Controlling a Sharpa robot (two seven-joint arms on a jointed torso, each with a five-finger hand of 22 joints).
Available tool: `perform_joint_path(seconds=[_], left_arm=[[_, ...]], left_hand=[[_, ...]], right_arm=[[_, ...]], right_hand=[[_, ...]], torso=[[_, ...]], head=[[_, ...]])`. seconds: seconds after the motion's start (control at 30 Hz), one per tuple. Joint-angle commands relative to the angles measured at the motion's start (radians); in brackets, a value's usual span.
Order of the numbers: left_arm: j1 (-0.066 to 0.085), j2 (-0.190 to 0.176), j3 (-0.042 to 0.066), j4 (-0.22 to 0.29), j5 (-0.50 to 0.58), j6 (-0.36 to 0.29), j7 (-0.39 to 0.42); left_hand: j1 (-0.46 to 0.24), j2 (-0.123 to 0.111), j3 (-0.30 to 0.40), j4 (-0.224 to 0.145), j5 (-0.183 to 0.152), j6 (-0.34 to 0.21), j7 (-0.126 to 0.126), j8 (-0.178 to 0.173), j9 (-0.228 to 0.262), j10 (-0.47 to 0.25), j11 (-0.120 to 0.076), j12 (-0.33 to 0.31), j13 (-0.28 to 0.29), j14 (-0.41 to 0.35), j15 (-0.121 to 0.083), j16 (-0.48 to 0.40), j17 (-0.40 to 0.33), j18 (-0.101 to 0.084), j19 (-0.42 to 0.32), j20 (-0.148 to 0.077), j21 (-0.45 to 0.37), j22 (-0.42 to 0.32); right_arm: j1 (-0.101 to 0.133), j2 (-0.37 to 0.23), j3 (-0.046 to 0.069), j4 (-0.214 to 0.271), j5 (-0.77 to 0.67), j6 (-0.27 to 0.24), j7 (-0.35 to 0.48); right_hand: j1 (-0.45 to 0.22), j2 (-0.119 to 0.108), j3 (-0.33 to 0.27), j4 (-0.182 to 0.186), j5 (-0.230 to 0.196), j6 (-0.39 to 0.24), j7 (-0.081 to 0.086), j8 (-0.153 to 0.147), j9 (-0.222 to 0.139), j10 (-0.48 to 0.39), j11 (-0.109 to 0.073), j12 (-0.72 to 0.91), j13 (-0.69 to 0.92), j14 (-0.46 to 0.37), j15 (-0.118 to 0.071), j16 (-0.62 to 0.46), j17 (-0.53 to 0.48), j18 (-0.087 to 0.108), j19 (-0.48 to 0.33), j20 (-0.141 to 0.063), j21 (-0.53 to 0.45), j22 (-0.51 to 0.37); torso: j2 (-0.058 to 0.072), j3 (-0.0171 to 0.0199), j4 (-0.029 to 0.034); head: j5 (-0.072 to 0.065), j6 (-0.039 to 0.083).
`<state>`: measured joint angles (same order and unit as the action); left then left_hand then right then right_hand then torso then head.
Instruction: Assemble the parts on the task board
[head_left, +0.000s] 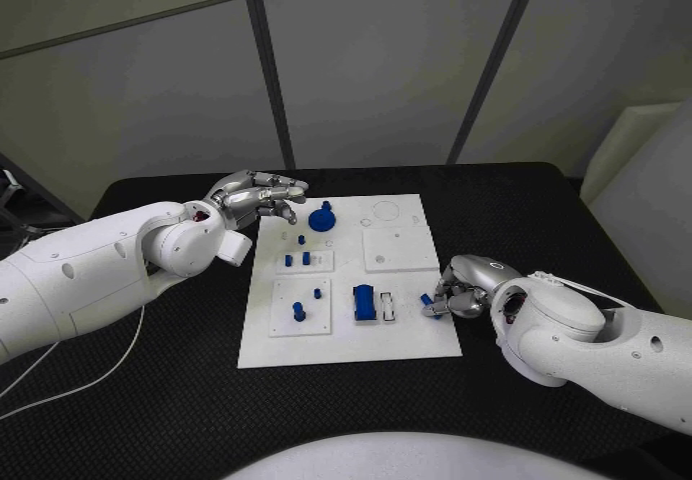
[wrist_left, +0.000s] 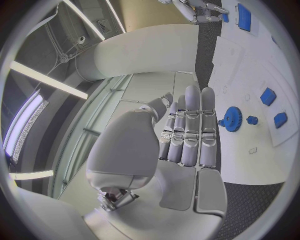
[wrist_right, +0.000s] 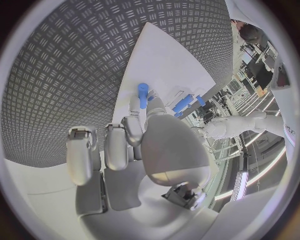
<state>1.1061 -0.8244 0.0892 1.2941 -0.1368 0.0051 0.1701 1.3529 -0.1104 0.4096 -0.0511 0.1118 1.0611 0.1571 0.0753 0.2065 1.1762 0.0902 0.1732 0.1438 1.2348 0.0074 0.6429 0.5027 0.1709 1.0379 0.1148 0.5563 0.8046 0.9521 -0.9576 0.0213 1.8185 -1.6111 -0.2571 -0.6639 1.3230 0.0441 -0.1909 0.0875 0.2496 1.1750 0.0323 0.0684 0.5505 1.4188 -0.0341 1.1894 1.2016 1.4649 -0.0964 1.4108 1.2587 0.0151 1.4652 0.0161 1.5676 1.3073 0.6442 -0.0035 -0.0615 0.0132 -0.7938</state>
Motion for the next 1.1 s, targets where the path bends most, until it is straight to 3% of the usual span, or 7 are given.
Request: perform_joint_path(seconds=[0.03, 0.37, 0.53, 0.63, 0.83, 1.1], left_arm=[[0.001, -0.001, 0.001, 0.002, 0.005, 0.013, 0.004], [0.001, -0.003, 0.001, 0.004, 0.005, 0.01, 0.005], [0.0, -0.005, 0.001, 0.005, 0.005, 0.008, 0.005], [0.0, -0.006, 0.001, 0.006, 0.005, 0.007, 0.006], [0.0, -0.009, 0.001, 0.007, 0.005, 0.007, 0.007], [0.001, -0.008, 0.001, 0.009, 0.005, 0.008, 0.007]], left_hand=[[-0.004, 0.009, -0.003, -0.003, 0.002, -0.008, 0.0, -0.005, 0.001, -0.007, -0.001, -0.001, 0.001, 0.002, 0.006, -0.006, -0.001, 0.01, 0.006, 0.003, -0.005, -0.001], [-0.004, 0.009, -0.003, -0.004, 0.002, -0.008, 0.0, -0.005, 0.001, -0.008, -0.001, -0.001, 0.001, 0.002, 0.006, -0.006, -0.001, 0.01, 0.006, 0.003, -0.006, -0.001], [-0.004, 0.009, -0.003, -0.004, 0.002, -0.008, 0.0, -0.005, 0.001, -0.008, -0.001, -0.001, 0.001, 0.002, 0.006, -0.006, -0.001, 0.01, 0.006, 0.003, -0.006, -0.001], [-0.004, 0.009, -0.003, -0.004, 0.001, -0.009, 0.0, -0.005, 0.002, -0.008, 0.0, -0.001, 0.001, 0.001, 0.006, -0.007, -0.001, 0.01, 0.006, 0.003, -0.007, -0.001], [-0.004, 0.009, -0.003, -0.004, 0.001, -0.009, 0.0, -0.005, 0.002, -0.008, 0.0, -0.001, 0.001, 0.001, 0.006, -0.007, -0.001, 0.01, 0.006, 0.003, -0.007, -0.001], [-0.004, 0.009, -0.003, -0.004, 0.001, -0.009, 0.0, -0.005, 0.002, -0.008, 0.0, -0.001, 0.001, 0.001, 0.006, -0.007, -0.001, 0.01, 0.006, 0.003, -0.007, -0.001]], right_arm=[[-0.012, 0.002, -0.01, -0.001, -0.03, 0.021, -0.061], [-0.012, -0.01, -0.009, 0.037, 0.153, -0.132, -0.033], [-0.012, -0.012, -0.008, 0.057, 0.212, -0.202, -0.006], [-0.011, -0.013, -0.005, 0.068, 0.253, -0.245, 0.019], [-0.011, -0.001, 0.008, 0.071, 0.284, -0.267, 0.036], [-0.011, 0.031, 0.011, 0.063, 0.308, -0.261, 0.042]], right_hand=[[0.013, 0.024, -0.001, -0.003, 0.007, 0.005, 0.0, -0.005, -0.022, 0.003, -0.007, -0.001, 0.0, 0.048, -0.008, 0.005, 0.002, -0.015, 0.106, -0.007, 0.003, 0.263], [0.034, 0.064, 0.013, -0.016, 0.066, 0.009, -0.006, -0.005, -0.037, 0.006, -0.012, 0.0, 0.004, 0.048, -0.012, 0.007, 0.007, -0.015, 0.106, -0.011, 0.003, 0.263], [0.032, 0.063, 0.01, -0.017, 0.071, 0.009, -0.005, -0.005, -0.039, 0.006, -0.011, 0.0, 0.004, 0.048, -0.012, 0.007, 0.006, -0.015, 0.106, -0.011, 0.003, 0.263], [-0.005, 0.045, -0.017, 0.0, 0.061, 0.009, 0.0, -0.005, -0.044, 0.006, -0.008, -0.003, 0.003, 0.047, -0.009, 0.004, 0.003, -0.015, 0.106, -0.01, 0.003, 0.263], [-0.006, 0.045, -0.017, 0.001, 0.061, 0.01, 0.0, -0.005, -0.044, 0.006, -0.007, -0.002, 0.003, 0.047, -0.009, 0.005, 0.003, -0.015, 0.106, -0.01, 0.003, 0.263], [-0.007, 0.045, -0.018, 0.001, 0.061, 0.01, -0.001, -0.004, -0.045, 0.007, -0.008, -0.002, 0.004, 0.048, -0.009, 0.005, 0.004, -0.015, 0.106, -0.009, 0.003, 0.263]], torso=[[0.001, -0.0003, -0.0007], [0.0, -0.0011, 0.0014], [0.0, -0.0004, 0.0], [0.0, -0.0006, -0.0009], [0.0, -0.0007, -0.0024], [-0.001, -0.0008, 0.0015]], head=[[0.001, 0.001], [0.004, 0.0], [0.008, 0.0], [0.009, -0.002], [0.012, -0.003], [0.009, -0.002]])
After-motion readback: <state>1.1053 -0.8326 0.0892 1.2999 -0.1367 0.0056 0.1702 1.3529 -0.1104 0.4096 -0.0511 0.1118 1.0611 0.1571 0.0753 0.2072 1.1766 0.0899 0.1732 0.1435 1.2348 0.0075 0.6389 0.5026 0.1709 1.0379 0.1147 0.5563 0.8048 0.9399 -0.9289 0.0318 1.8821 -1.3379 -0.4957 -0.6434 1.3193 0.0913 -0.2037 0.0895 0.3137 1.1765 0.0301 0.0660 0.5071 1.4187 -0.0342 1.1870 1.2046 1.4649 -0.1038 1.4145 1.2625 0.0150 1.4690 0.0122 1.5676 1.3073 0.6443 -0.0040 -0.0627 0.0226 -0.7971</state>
